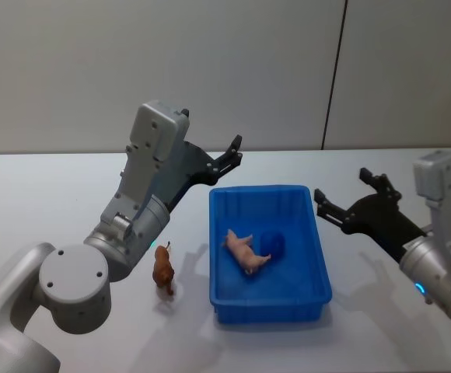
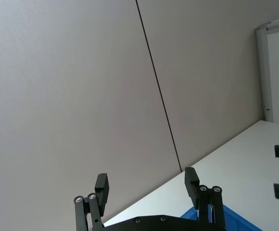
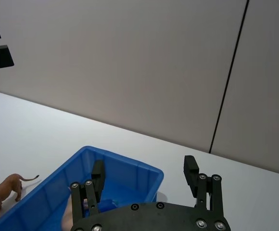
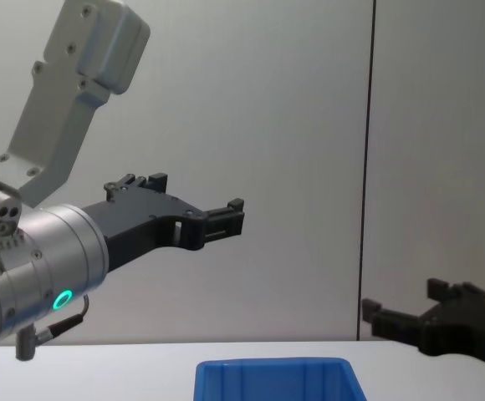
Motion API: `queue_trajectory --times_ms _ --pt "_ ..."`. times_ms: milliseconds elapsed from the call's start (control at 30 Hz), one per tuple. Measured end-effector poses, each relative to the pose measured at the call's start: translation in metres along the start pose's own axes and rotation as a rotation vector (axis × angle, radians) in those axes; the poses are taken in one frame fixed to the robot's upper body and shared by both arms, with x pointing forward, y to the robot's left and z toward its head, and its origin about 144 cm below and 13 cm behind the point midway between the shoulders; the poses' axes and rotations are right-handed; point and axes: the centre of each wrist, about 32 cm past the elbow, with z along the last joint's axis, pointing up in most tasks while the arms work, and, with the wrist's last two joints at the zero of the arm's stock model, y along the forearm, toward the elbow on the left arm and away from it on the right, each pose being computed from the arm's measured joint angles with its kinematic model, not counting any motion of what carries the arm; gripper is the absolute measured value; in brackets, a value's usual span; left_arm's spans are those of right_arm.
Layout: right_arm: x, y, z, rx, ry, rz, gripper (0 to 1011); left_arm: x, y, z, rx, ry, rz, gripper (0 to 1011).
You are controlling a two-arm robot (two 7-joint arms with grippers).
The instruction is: Pick up the two dolls from the table and place them into the box.
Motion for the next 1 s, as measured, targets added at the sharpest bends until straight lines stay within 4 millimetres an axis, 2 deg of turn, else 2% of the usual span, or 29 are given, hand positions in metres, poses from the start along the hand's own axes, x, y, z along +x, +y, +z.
queue_trajectory --times_ms 433,1000 --pt "0.003 -0.016 0.005 0.033 -0.005 -0.048 1001 0.0 0.001 0.0 0.009 0.006 0.004 1001" --pt "0.004 -0.022 0.007 0.045 -0.006 -0.064 1001 0.001 0.011 0.003 0.132 0.128 0.075 1001"
